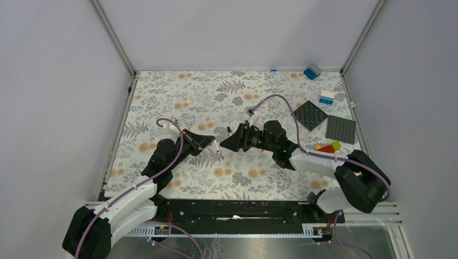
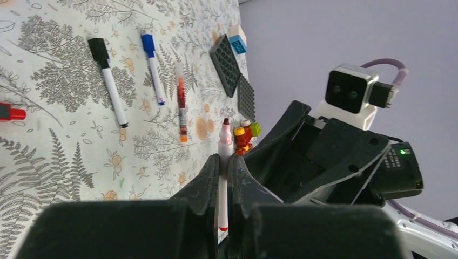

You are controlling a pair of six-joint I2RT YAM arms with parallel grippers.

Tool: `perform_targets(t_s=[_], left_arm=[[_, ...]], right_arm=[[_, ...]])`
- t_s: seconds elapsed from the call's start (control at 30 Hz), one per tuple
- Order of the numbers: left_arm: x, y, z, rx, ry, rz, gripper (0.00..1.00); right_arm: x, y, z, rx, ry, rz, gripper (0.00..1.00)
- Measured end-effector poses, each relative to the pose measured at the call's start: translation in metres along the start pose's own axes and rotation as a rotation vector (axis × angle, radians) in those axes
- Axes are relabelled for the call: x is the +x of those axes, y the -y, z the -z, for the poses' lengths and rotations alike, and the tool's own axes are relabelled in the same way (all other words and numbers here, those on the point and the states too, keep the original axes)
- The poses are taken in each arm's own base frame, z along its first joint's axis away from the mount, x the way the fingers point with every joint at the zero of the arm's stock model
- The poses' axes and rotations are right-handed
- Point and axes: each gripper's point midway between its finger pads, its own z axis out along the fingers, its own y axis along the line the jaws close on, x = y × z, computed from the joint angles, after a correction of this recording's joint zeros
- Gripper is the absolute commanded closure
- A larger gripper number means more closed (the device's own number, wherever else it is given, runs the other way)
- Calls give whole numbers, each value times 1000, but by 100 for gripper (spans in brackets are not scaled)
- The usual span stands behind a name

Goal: Insert the pens into the pen caps

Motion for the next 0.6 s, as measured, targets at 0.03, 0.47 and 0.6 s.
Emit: perform_targets(t_s=[0.03,0.47,0.6], left_arm=[[-1,2,0,9,4,2,100],[-6,18,3,78,30,11,100],[-7,20,3,85,33,10,100]], right_arm=[[1,-1,-2,-4,-2,1,41],[4,-12,-22,-38,-29,-15,51],[6,-13,-25,-43,-36,-15,55]])
